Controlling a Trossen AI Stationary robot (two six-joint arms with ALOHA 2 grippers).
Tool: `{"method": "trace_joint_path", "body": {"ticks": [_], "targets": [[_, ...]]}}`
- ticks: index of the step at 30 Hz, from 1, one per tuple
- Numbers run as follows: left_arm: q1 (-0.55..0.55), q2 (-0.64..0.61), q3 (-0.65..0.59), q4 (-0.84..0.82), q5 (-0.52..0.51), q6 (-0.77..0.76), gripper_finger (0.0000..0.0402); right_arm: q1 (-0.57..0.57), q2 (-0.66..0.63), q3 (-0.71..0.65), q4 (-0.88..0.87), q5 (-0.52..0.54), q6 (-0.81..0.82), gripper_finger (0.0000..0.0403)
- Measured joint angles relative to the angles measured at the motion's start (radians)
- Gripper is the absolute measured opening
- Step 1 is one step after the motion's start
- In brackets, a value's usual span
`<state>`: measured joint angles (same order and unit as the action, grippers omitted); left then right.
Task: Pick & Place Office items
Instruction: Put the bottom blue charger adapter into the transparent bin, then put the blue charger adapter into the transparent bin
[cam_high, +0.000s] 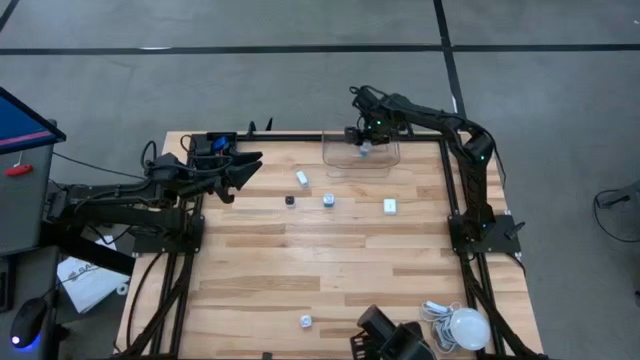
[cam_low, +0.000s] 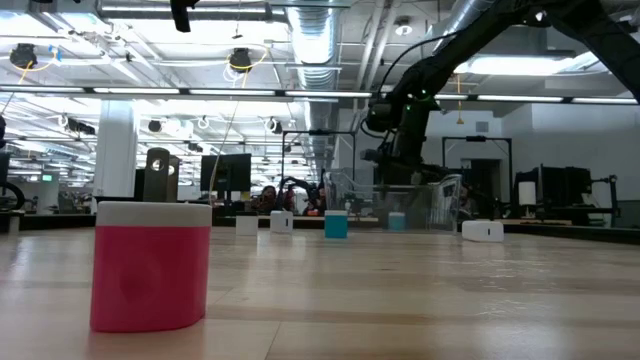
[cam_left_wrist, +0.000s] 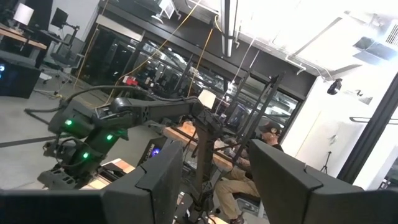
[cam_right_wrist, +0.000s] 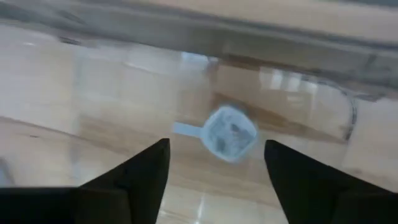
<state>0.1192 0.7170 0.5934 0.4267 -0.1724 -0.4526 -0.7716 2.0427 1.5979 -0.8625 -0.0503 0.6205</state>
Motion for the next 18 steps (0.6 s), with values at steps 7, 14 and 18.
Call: {"method": "trace_joint_path", "body": {"ticks": [7, 14, 18], "targets": [[0.000, 0.000, 0.000, 0.000, 0.001, 0.000, 0.0182, 0.014, -0.081, 0.003, 0.021, 0.032, 0.004, 0.0252], [0.000, 0.000, 0.000, -0.017, 0.007, 0.002, 0.0182, 0.151, -0.240, 0.003, 0.023, 0.026, -0.068, 0.0233], [0.000, 0.000, 0.000, -0.045, 0.027, 0.005, 0.0182, 0.316, -0.324, 0.002, 0.005, 0.021, -0.185, 0.0223]]}}
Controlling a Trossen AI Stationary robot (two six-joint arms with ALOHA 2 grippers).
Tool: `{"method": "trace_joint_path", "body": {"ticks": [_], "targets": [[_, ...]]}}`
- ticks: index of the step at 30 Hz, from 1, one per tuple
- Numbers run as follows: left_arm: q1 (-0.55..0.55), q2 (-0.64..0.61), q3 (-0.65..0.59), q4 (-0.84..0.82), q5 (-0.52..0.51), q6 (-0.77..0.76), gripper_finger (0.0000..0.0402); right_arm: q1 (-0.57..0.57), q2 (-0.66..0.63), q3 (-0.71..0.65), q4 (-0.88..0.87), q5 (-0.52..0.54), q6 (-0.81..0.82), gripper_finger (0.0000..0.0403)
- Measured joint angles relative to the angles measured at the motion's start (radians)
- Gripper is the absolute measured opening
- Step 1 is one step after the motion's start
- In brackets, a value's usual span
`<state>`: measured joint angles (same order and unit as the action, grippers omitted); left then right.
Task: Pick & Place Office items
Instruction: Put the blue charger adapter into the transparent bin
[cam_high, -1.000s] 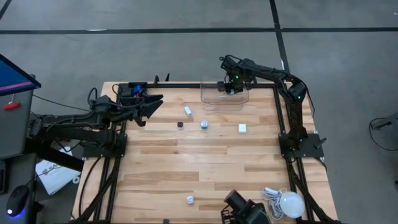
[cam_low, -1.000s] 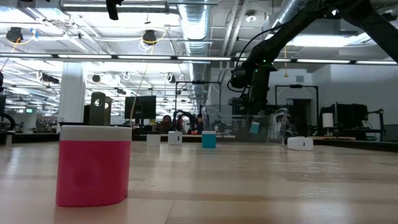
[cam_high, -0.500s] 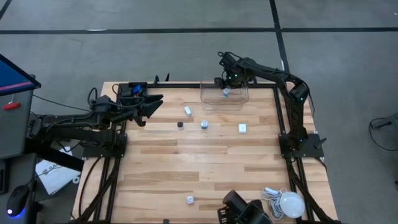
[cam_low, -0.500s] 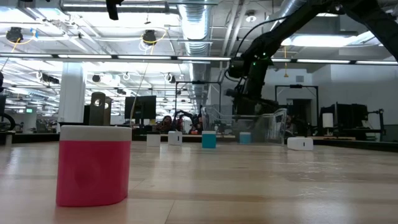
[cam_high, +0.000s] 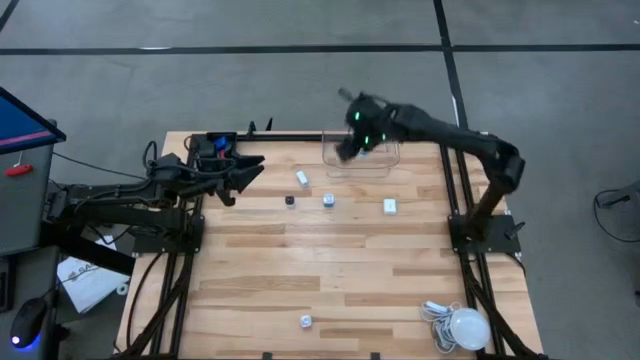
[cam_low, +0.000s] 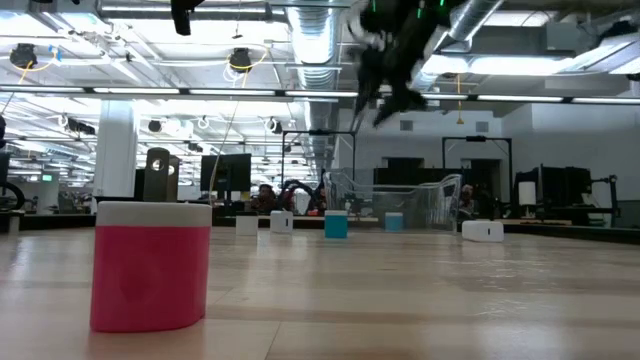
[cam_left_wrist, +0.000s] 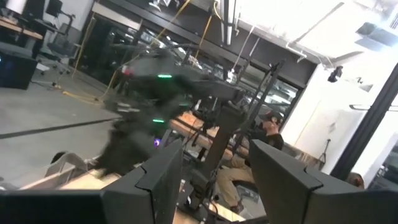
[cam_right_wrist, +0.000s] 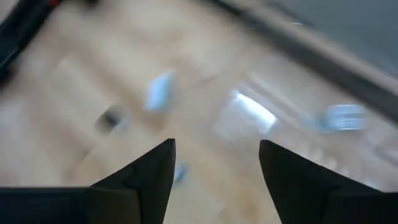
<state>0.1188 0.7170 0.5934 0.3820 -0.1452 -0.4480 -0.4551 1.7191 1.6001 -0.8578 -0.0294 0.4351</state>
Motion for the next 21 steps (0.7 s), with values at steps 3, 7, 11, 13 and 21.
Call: {"method": "trace_joint_path", "body": {"ticks": [3, 7, 11, 13, 21], "targets": [[0.000, 0.000, 0.000, 0.000, 0.016, 0.000, 0.0182, 0.144, -0.029, -0.001, -0.014, -0.003, -0.070, 0.0218], [0.000, 0.000, 0.000, 0.000, 0.021, 0.000, 0.0182, 0.288, 0.016, -0.002, -0.016, 0.023, -0.128, 0.0215], [0.000, 0.000, 0.000, 0.001, 0.040, -0.004, 0.0182, 0.326, 0.131, -0.005, 0.000, 0.028, -0.132, 0.0215], [0.000, 0.000, 0.000, 0.000, 0.052, -0.004, 0.0182, 0.327, 0.185, -0.005, 0.016, 0.028, -0.152, 0.0215], [-0.011, 0.000, 0.000, 0.000, 0.117, -0.028, 0.0182, 0.342, 0.277, -0.002, 0.026, 0.116, -0.385, 0.0215]]}}
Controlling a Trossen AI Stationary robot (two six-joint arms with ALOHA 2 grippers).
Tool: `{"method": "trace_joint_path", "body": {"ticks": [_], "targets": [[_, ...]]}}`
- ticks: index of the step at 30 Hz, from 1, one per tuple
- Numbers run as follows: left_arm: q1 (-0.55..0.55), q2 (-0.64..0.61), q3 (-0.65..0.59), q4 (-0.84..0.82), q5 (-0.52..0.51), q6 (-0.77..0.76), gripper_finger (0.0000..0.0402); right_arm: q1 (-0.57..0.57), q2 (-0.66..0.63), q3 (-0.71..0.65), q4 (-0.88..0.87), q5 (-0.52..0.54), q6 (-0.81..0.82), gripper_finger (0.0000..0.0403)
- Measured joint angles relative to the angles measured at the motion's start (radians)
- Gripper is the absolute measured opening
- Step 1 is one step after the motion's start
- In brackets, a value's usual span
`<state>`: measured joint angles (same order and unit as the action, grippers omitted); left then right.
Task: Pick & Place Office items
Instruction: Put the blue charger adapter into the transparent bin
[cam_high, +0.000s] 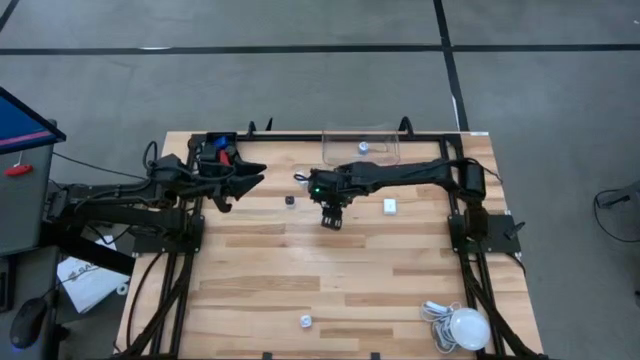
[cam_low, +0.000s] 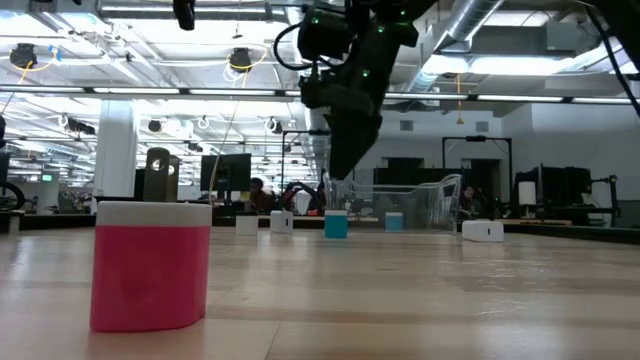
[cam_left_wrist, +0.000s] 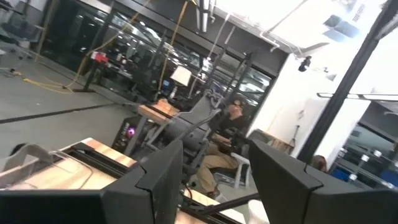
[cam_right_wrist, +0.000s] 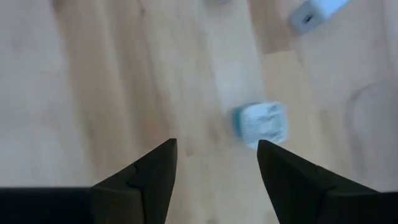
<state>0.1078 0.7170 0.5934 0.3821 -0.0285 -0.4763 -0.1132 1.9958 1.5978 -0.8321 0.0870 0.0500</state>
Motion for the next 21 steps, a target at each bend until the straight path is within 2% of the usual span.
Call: {"method": "trace_joint_path", "body": {"ticks": [5, 9, 21], "targets": [[-0.023, 0.000, 0.000, 0.000, 0.001, 0.002, 0.0182, 0.004, 0.001, 0.000, 0.022, 0.024, -0.140, 0.0215], [-0.044, 0.000, 0.000, -0.001, 0.001, 0.023, 0.0182, -0.024, 0.006, 0.000, 0.052, -0.038, -0.147, 0.0215], [-0.065, 0.000, 0.000, -0.008, 0.000, 0.027, 0.0182, -0.108, 0.006, 0.000, 0.077, -0.119, -0.176, 0.0215]]}}
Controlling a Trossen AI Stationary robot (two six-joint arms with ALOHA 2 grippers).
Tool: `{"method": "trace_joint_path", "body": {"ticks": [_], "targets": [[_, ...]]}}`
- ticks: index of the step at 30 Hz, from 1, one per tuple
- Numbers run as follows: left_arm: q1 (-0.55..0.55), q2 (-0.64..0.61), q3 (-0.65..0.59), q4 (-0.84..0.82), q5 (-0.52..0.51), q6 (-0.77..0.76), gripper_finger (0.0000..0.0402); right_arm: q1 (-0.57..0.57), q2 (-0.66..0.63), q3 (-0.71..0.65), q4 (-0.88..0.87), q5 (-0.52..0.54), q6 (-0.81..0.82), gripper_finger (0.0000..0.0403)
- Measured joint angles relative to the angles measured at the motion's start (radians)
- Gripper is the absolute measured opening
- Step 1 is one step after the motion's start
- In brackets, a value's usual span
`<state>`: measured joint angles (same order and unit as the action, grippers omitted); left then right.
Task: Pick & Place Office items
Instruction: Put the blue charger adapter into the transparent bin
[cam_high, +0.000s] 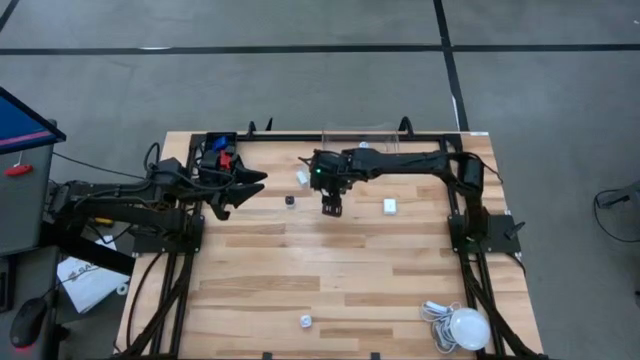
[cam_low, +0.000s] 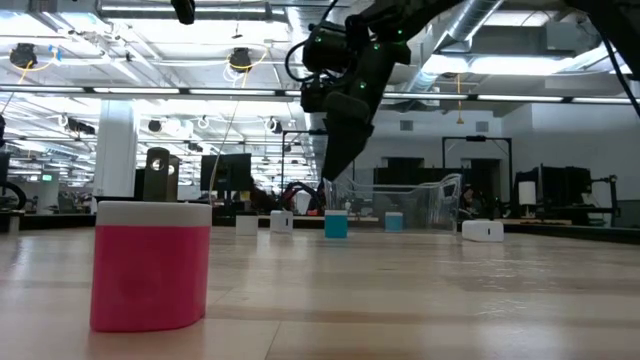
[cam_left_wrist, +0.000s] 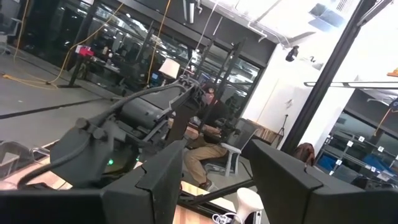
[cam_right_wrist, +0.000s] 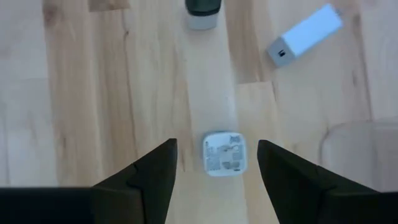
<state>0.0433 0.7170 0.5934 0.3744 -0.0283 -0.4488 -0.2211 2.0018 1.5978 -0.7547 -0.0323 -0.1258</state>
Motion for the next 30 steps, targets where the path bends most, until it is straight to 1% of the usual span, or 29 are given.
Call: {"method": "trace_joint_path", "body": {"ticks": [5, 12, 21, 30], "targets": [[0.000, 0.000, 0.000, 0.000, 0.000, 0.000, 0.0182, -0.005, 0.012, 0.000, 0.022, -0.020, -0.066, 0.0222], [0.000, 0.000, 0.000, 0.000, -0.001, 0.000, 0.0182, -0.026, 0.050, -0.001, 0.006, -0.022, -0.073, 0.0245], [0.003, 0.000, 0.000, 0.000, -0.001, -0.001, 0.0182, -0.035, 0.098, 0.000, 0.019, -0.027, -0.084, 0.0246], [0.003, 0.000, 0.000, 0.000, -0.001, -0.003, 0.0182, -0.036, 0.115, 0.000, 0.012, -0.039, -0.081, 0.0244]]}}
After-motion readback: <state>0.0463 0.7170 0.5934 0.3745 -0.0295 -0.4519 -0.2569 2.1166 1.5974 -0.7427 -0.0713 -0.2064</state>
